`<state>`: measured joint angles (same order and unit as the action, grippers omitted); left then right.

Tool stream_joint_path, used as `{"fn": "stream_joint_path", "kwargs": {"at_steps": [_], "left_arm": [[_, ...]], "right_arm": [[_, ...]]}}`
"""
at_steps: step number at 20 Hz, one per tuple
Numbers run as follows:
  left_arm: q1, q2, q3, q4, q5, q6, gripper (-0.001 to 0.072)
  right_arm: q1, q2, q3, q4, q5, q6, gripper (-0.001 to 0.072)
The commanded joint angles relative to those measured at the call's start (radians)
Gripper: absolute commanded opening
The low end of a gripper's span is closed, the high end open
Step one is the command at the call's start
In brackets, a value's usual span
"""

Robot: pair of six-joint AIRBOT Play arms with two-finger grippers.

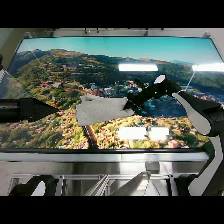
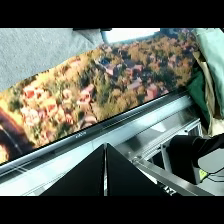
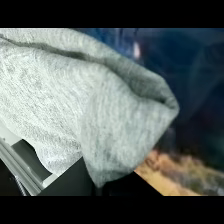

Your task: Fold the shirts.

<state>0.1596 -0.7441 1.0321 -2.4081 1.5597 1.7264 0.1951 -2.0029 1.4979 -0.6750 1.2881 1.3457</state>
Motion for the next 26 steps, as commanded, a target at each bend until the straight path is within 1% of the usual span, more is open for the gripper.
{"fn": "stream_joint_path", "kwargs": {"at_steps": [1, 3, 7, 9, 11, 12, 14, 15, 18, 19, 20, 21, 23, 26], "left_arm": [[0.001, 0.003, 0.000, 0.000, 0.006, -0.004, 0.0023], [0.001, 0.003, 0.000, 0.000, 0.005, -0.004, 0.0023], [0.001, 0.002, 0.000, 0.000, 0.005, 0.003, 0.0023], [0.001, 0.002, -0.001, 0.001, 0.006, 0.021, 0.0023], [0.001, 0.003, -0.001, 0.001, 0.006, 0.041, 0.0023], [0.001, 0.003, -0.001, 0.001, 0.007, 0.055, 0.0023], [0.001, 0.003, -0.001, 0.001, 0.007, 0.058, 0.0023], [0.001, 0.003, -0.001, 0.001, 0.007, 0.059, 0.0023], [0.000, 0.003, -0.001, 0.001, 0.007, 0.064, 0.0023], [0.000, 0.003, -0.001, 0.000, 0.007, 0.064, 0.0023], [-0.001, 0.003, -0.001, 0.000, 0.008, 0.064, 0.0023], [-0.001, 0.003, -0.001, 0.000, 0.013, 0.064, 0.0023], [-0.013, 0.003, -0.001, 0.000, 0.014, 0.064, 0.0023], [-0.072, 0.002, -0.001, 0.000, -0.013, 0.064, 0.0023]], "right_arm": [[-0.024, 0.040, 0.021, 0.019, 0.031, 0.034, 0.0015], [-0.105, 0.107, 0.084, -0.062, 0.084, 0.126, 0.0015], [-0.372, 0.304, 0.236, -0.375, 0.189, 0.332, 0.0015], [-0.534, 0.410, 0.247, -0.463, 0.216, 0.420, 0.0015], [-0.695, 0.481, 0.247, -0.533, 0.309, 0.475, 0.0015], [-0.768, 0.501, 0.247, -0.592, 0.385, 0.482, 0.0015], [-0.876, 0.513, 0.247, -0.779, 0.545, 0.478, 0.0015], [-0.931, 0.521, 0.241, -0.868, 0.560, 0.440, 0.0015], [-1.063, 0.555, 0.230, -1.064, 0.557, 0.428, 0.0015], [-1.106, 0.557, 0.230, -1.130, 0.557, 0.391, 0.0014], [-1.147, 0.558, 0.225, -1.165, 0.557, 0.385, 0.0015], [-1.197, 0.562, 0.210, -1.157, 0.557, 0.409, 0.0015], [-1.279, 0.564, 0.162, -1.142, 0.557, 0.412, 0.0015], [-1.352, 0.564, 0.051, -1.104, 0.558, 0.421, 0.0016]]}}
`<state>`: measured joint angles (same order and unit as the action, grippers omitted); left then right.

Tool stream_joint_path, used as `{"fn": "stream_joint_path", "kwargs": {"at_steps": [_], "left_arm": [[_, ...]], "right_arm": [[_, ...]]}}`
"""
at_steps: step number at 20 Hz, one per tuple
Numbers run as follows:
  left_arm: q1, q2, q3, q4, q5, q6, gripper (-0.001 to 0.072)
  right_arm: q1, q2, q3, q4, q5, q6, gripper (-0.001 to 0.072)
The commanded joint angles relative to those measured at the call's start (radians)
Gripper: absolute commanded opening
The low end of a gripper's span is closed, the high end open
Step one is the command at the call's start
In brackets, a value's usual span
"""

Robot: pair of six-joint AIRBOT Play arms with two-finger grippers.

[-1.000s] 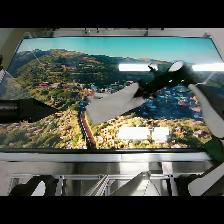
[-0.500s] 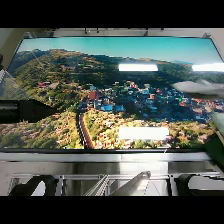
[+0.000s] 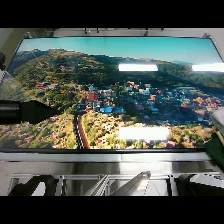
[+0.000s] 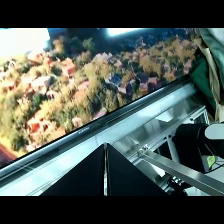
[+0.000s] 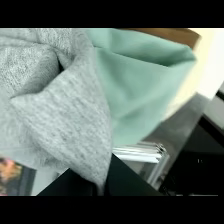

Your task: Fold the shirts.

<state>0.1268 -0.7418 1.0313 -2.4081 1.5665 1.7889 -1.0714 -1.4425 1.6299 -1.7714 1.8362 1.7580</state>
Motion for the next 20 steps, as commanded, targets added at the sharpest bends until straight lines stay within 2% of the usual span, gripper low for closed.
{"fn": "stream_joint_path", "kwargs": {"at_steps": [1, 3, 4, 5, 6, 9, 11, 12, 13, 14, 16, 17, 20], "left_arm": [[-0.063, 0.000, 0.000, 0.000, -0.031, 0.001, 0.0023], [-0.115, 0.000, 0.000, 0.000, -0.059, 0.001, 0.0023], [-0.135, 0.000, 0.000, 0.001, -0.070, 0.001, 0.0023], [-0.152, 0.000, 0.000, 0.001, -0.075, 0.001, 0.0023], [-0.162, 0.000, 0.000, 0.001, -0.075, 0.001, 0.0022], [-0.166, -0.027, 0.000, 0.000, -0.074, 0.000, 0.0022], [-0.166, -0.056, 0.001, 0.000, -0.075, -0.003, 0.0022], [-0.166, -0.075, 0.005, 0.000, -0.074, -0.003, 0.0022], [-0.166, -0.098, 0.020, 0.000, -0.066, -0.002, 0.0022], [-0.166, -0.124, 0.046, 0.000, -0.054, -0.002, 0.0022], [-0.166, -0.171, 0.111, 0.006, -0.045, 0.002, 0.0023], [-0.166, -0.197, 0.151, 0.011, -0.044, 0.007, 0.0022], [-0.166, -0.251, 0.216, 0.010, -0.037, 0.013, 0.0022]], "right_arm": [[-0.095, 0.003, -0.119, 0.005, 0.010, 0.008, 0.0016], [-0.097, 0.003, -0.176, 0.020, 0.010, 0.008, 0.0029], [-0.097, 0.003, -0.191, 0.028, 0.010, 0.007, 0.0202], [-0.097, 0.003, -0.196, 0.029, 0.011, 0.007, 0.0480], [-0.097, 0.004, -0.196, 0.029, 0.012, 0.007, 0.0546], [-0.097, 0.018, -0.196, 0.039, 0.012, 0.011, 0.0544], [-0.097, 0.029, -0.196, 0.137, 0.012, 0.033, 0.0540], [-0.096, 0.034, -0.196, 0.256, 0.011, 0.060, 0.0486], [-0.096, 0.035, -0.195, 0.428, 0.009, 0.079, 0.0392], [-0.090, 0.033, -0.195, 0.622, 0.004, 0.079, 0.0351], [-0.024, 0.033, -0.195, 0.964, -0.003, 0.064, 0.0313], [0.029, 0.035, -0.195, 1.047, -0.009, 0.036, 0.0021], [0.275, 0.065, -0.196, 1.002, -0.090, -0.058, 0.0016]]}}
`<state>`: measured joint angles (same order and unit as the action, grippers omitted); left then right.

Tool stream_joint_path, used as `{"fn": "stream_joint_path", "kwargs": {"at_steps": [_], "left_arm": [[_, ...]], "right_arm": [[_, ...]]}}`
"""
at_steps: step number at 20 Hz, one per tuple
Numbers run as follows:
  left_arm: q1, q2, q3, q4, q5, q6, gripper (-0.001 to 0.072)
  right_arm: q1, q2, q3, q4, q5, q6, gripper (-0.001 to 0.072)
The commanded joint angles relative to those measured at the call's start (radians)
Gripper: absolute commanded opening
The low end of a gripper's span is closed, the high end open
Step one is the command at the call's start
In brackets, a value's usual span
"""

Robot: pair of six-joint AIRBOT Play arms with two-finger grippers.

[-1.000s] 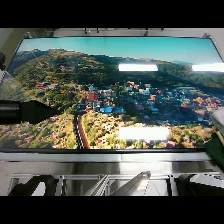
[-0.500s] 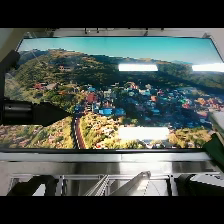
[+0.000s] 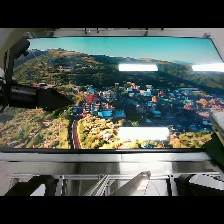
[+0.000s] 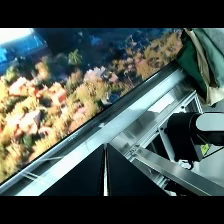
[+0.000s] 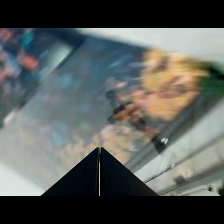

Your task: Fold the shirts.

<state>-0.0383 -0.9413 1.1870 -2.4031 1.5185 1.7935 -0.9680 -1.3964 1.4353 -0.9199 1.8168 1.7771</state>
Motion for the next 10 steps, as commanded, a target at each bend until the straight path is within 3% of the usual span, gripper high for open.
{"fn": "stream_joint_path", "kwargs": {"at_steps": [1, 3, 5, 10], "left_arm": [[-0.001, -0.057, 0.054, 0.013, 0.021, 0.011, 0.0022], [-0.001, -0.030, -0.017, 0.062, 0.044, 0.014, 0.0022], [-0.001, 0.048, -0.158, 0.095, 0.044, 0.014, 0.0023], [-0.001, 0.303, -0.552, 0.098, -0.002, 0.013, 0.0023]], "right_arm": [[0.275, 0.032, -0.002, 0.106, -0.095, -0.112, 0.0015], [0.466, 0.054, -0.004, -0.037, -0.096, -0.195, 0.0014], [0.628, 0.087, -0.011, -0.152, -0.064, -0.206, 0.0014], [0.953, 0.365, -0.271, -0.206, -0.243, -0.222, 0.0013]]}}
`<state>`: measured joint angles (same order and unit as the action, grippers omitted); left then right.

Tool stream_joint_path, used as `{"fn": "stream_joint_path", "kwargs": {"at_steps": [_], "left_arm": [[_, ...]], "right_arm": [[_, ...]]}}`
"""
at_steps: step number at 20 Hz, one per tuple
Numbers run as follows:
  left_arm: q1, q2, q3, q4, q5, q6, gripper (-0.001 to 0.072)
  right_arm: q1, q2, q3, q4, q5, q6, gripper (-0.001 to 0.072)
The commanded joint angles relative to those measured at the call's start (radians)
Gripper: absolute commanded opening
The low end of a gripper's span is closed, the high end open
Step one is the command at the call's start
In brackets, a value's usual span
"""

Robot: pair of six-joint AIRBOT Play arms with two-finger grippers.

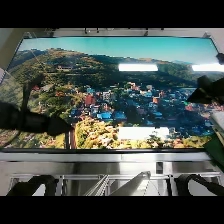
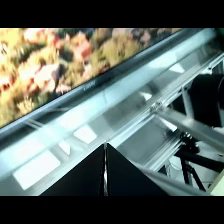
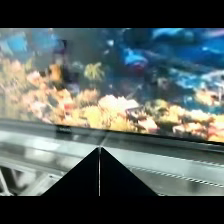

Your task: Fold the shirts.

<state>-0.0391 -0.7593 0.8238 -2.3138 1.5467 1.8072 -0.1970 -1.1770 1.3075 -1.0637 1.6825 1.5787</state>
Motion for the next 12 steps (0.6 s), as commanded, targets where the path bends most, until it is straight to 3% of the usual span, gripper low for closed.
{"fn": "stream_joint_path", "kwargs": {"at_steps": [1, 7, 12], "left_arm": [[0.000, 0.162, -0.241, 0.007, -0.048, -0.002, 0.0023], [0.000, 0.409, -0.429, 0.013, -0.222, -0.001, 0.0024], [0.000, 0.457, -0.513, 0.011, -0.225, -0.002, 0.0024]], "right_arm": [[0.232, 0.243, -0.253, -0.066, -0.174, -0.019, 0.0013], [0.352, 0.859, -0.763, 0.006, -0.621, 0.060, 0.0014], [0.348, 0.880, -0.807, 0.045, -0.635, 0.067, 0.0015]]}}
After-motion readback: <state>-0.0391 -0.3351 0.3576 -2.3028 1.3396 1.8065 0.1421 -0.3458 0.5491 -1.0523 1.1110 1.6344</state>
